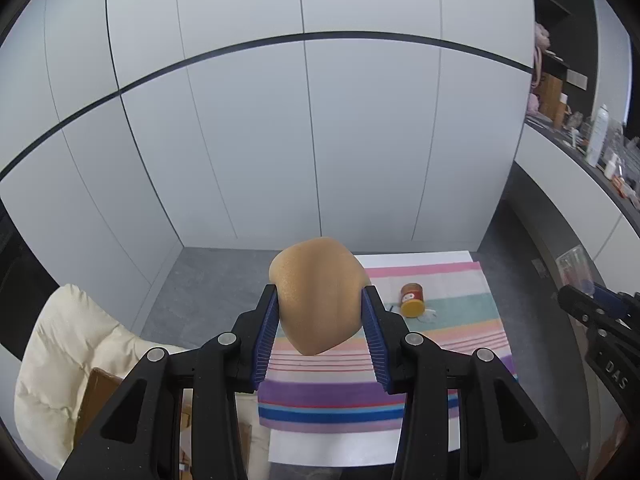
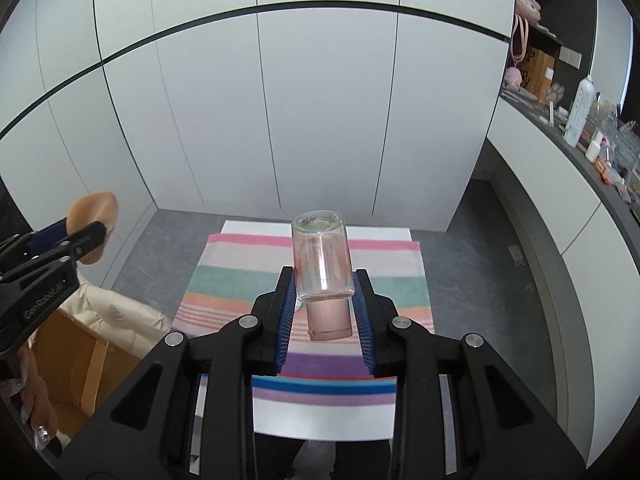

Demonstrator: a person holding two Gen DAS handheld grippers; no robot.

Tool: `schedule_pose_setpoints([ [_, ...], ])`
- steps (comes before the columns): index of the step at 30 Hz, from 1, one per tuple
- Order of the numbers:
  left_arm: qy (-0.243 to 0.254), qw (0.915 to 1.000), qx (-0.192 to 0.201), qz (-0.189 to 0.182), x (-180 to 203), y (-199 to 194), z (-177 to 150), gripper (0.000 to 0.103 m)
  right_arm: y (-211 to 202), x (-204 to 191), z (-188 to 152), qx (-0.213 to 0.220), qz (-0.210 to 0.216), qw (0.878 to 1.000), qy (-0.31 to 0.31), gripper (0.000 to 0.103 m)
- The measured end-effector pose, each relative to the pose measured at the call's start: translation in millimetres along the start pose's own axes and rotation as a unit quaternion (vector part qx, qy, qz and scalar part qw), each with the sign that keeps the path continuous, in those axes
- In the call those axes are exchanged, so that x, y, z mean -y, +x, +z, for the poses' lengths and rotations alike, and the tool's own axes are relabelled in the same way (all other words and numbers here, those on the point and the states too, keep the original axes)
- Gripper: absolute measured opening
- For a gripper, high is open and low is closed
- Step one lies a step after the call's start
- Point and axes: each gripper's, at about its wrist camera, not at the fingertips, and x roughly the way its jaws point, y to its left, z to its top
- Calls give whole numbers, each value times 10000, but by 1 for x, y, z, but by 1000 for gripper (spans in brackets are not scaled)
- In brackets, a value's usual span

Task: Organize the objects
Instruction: 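Lift the tan sponge and glass vial and carry them over the cardboard box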

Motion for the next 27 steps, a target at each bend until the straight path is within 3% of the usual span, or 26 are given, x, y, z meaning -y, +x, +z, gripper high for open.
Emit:
schedule_pose_setpoints([
  [5,92,9999,11,69,4,-29,-21,42,-18,5,-19,2,82,10000,-14,29],
  [8,174,9998,112,-52,6,-45,-33,42,-31,8,-33,16,189,9998,17,29],
  [15,264,9992,-109,-279,0,-74,-77,42,-60,9,-73,126,239,9996,53,29],
  [18,337,9988,-123,-319,-3,-84,-99,42,-70,12,-94,50,465,9988,137,29],
  [27,177,9996,-8,-223,-20,-116,-141,42,-86,25,-153,-179,518,9977,402,29],
])
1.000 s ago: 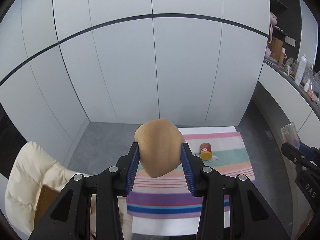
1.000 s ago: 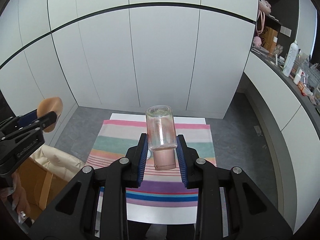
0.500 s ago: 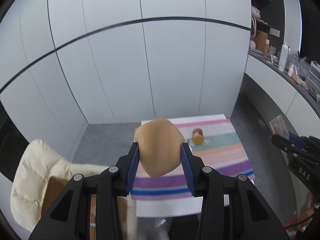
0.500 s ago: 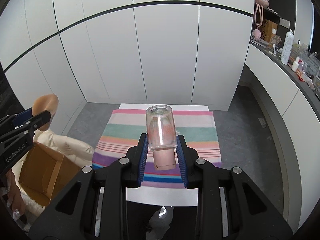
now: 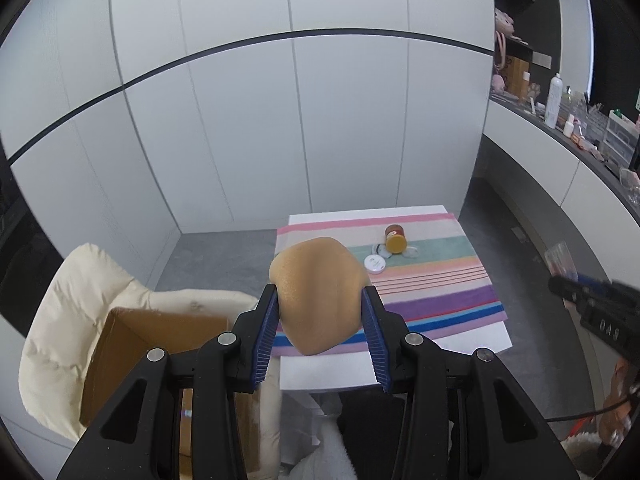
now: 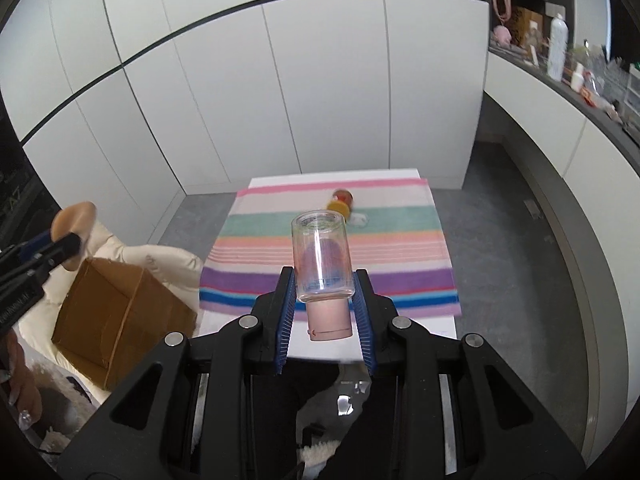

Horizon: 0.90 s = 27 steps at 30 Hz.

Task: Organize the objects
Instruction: 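Lift the tan sponge and glass vial and carry them over the cardboard box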

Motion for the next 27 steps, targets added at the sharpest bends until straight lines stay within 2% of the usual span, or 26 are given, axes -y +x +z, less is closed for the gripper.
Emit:
schedule_pose_setpoints([
  [5,-200,9997,26,129,-8,-9,-28,42,-5,2,-47,-248,-91,9996,87,29],
  [8,-205,9996,-115,162,-10,-11,-45,42,-3,5,-75,-584,71,9982,144,29],
  [11,-262,9993,-254,81,-12,-10,-57,42,0,9,-92,-792,59,9967,184,29],
  [14,-153,9995,-185,211,-9,-13,-64,42,2,15,-97,-840,9,9962,246,29],
  [19,-153,9994,-264,182,-12,-9,-67,42,-2,15,-91,-679,-133,9974,215,29],
  [27,-161,9988,-365,291,-23,-1,-71,42,12,5,-90,-844,-135,9962,168,29],
])
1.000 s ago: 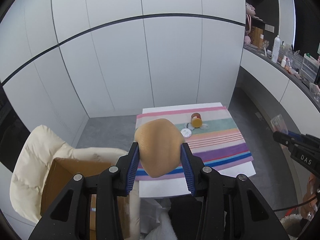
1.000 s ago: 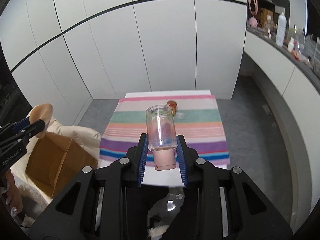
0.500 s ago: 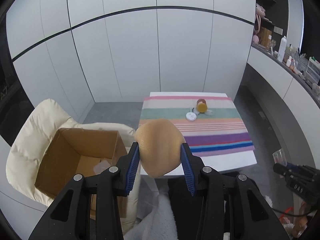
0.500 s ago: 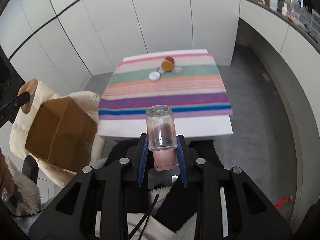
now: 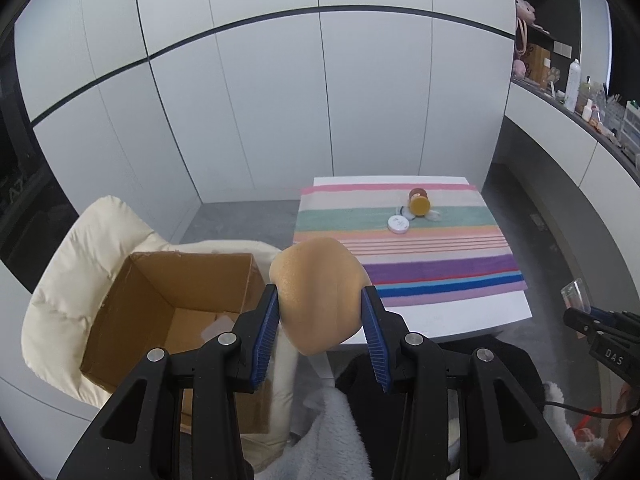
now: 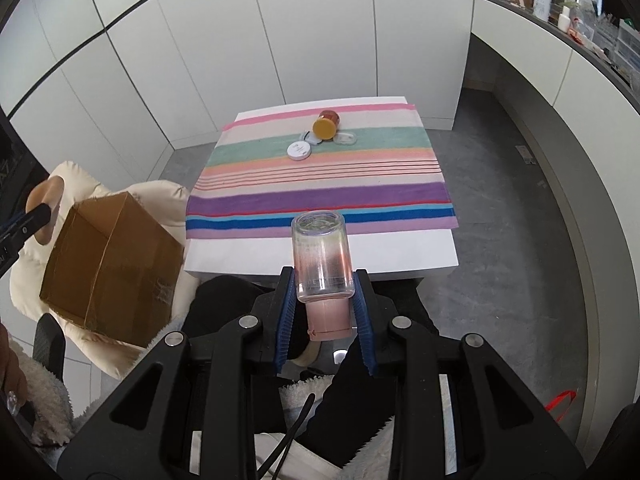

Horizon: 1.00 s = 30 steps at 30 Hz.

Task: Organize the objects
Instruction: 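Lift the tan sponge and glass vial and carry them over the cardboard box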

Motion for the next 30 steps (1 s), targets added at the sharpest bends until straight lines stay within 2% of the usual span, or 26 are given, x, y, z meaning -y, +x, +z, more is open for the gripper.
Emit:
schedule_pose_setpoints([
  [12,-365,9988,-276,147,-41,10,-12,42,23,-46,3,-201,84,9984,-524,29],
  [18,-632,9965,-386,396,-71,10,-26,42,37,-84,4,-329,348,9944,-945,29],
  [24,-972,9914,-541,693,-107,9,-45,42,48,-143,-3,-455,787,9828,-1607,29],
  [30,-1376,9835,-648,980,-143,1,-67,42,52,-206,-15,-491,1225,9639,-2311,29],
])
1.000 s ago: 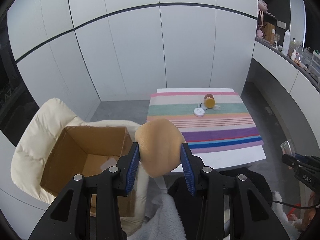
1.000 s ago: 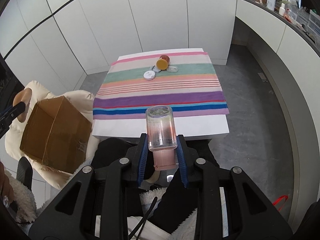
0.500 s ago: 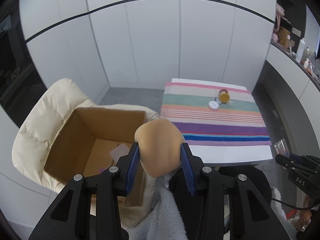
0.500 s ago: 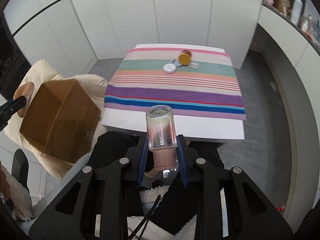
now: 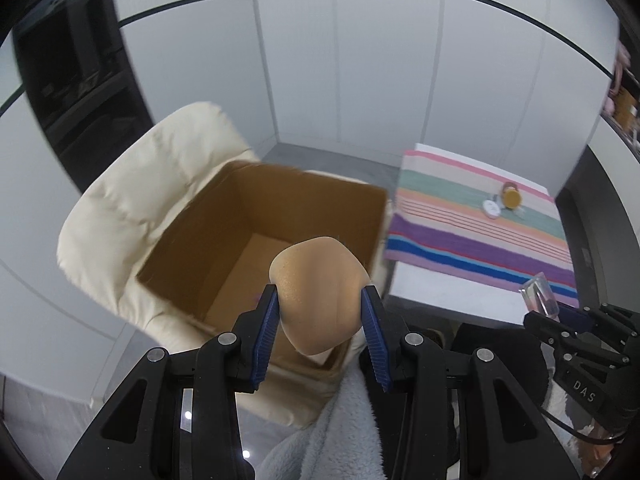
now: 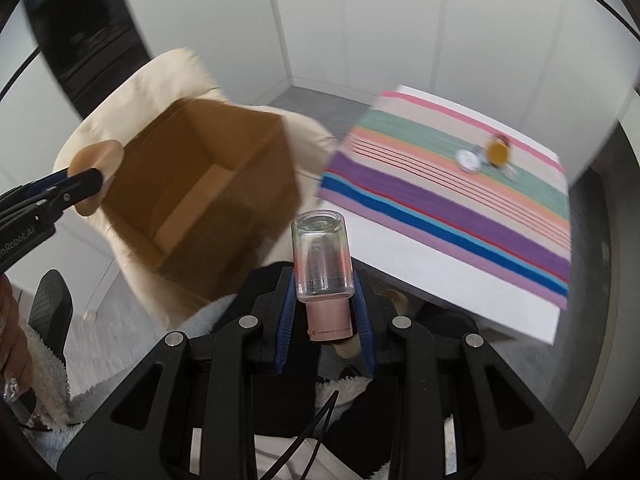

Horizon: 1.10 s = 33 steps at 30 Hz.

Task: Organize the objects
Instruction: 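Lift the tan sponge and glass vial and carry them over the cardboard box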

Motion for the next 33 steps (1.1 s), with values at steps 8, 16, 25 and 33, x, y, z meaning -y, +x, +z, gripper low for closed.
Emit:
schedule_pose_setpoints([
  [8,-404,9989,-26,229,-41,-2,-11,42,19,-61,15,-95,399,9964,-745,29],
  [16,-527,9982,-104,261,-59,12,-5,42,36,-86,33,-90,394,9935,-1060,29],
  [25,-656,9962,-391,429,-77,51,5,42,65,-93,56,-239,422,9918,-1179,29],
  [33,-641,9951,-477,586,-90,100,38,42,110,-106,93,-360,465,9891,-1354,29],
])
